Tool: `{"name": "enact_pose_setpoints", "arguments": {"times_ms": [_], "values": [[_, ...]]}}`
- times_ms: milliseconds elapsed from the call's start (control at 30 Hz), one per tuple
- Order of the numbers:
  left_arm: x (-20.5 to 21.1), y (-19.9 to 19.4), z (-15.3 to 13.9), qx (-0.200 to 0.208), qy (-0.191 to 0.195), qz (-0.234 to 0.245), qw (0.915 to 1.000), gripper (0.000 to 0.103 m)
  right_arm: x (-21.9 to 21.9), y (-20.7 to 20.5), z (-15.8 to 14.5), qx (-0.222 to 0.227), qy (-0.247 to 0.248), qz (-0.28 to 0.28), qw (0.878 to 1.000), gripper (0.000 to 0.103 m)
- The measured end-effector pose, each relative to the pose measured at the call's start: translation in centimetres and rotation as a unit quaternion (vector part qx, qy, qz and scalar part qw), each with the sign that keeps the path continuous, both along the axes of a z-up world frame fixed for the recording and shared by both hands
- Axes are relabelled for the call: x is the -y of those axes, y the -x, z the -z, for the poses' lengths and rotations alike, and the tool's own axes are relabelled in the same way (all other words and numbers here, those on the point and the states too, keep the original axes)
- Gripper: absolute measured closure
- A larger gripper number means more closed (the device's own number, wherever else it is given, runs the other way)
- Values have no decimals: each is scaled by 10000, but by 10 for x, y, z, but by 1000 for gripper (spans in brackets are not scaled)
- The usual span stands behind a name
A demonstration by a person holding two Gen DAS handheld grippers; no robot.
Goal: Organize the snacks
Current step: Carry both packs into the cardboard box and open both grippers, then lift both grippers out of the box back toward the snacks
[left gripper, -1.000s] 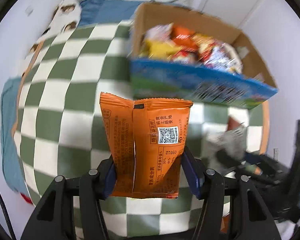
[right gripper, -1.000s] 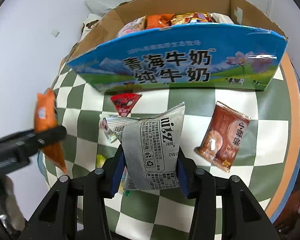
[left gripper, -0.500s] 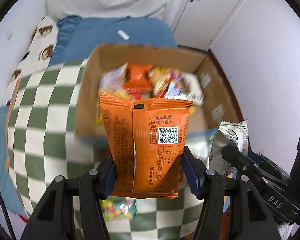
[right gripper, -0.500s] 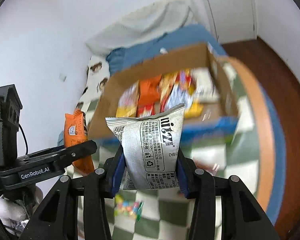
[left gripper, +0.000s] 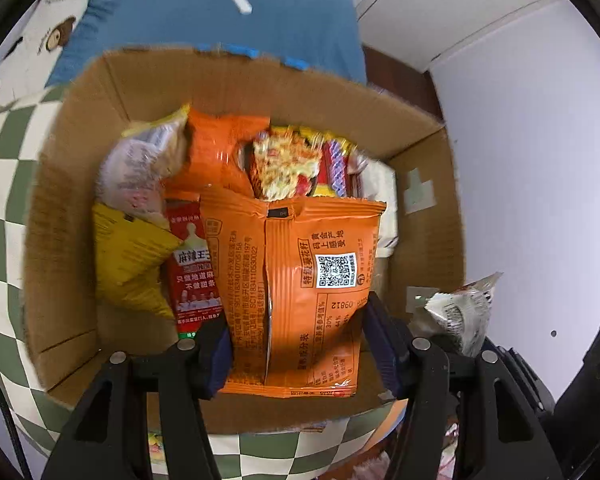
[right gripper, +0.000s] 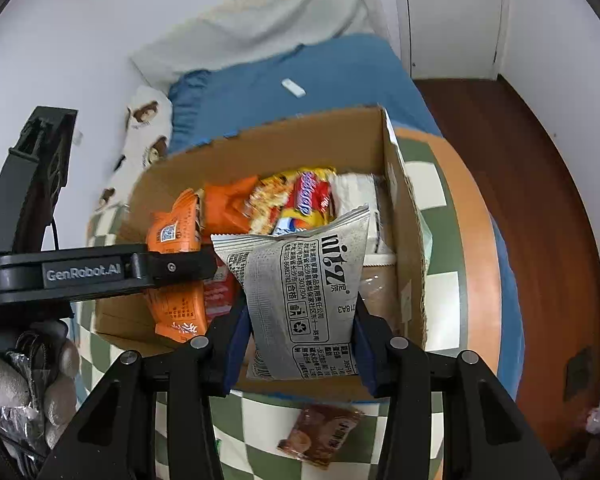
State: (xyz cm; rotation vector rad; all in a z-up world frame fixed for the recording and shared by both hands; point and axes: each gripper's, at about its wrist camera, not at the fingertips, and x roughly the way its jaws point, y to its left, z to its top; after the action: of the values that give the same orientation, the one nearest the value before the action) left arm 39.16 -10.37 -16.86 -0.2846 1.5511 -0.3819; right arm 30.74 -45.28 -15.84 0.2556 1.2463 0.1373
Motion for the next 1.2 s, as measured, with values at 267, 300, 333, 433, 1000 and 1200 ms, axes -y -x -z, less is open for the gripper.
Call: {"name": "enact_pose_setpoints", "arguments": {"times_ms": [267, 300, 333, 433, 1000, 1200], "values": [[6, -8, 21, -233, 18, -4, 9997, 14, 3, -14, 31, -564, -34, -32, 9984, 12], [6, -8, 20, -195, -37, 19, 9998, 14, 2, -13, 32, -617, 2, -42, 9981, 10], [6, -9, 19, -178, -83, 45, 9998, 14, 1, -13, 32, -656, 36, -47, 9978, 7], [4, -11, 16, -136, -191, 47, 9997, 11, -1, -16, 34, -692, 145, -72, 9975, 7], [-34, 24, -11, 1000, -1424, 166, 9846, 11, -14, -11, 39, -562, 571, 78, 9968, 5], [-44, 36, -17, 1247, -1619, 137, 9788, 11, -15, -2, 32, -397, 577, 134, 9975, 5]]}}
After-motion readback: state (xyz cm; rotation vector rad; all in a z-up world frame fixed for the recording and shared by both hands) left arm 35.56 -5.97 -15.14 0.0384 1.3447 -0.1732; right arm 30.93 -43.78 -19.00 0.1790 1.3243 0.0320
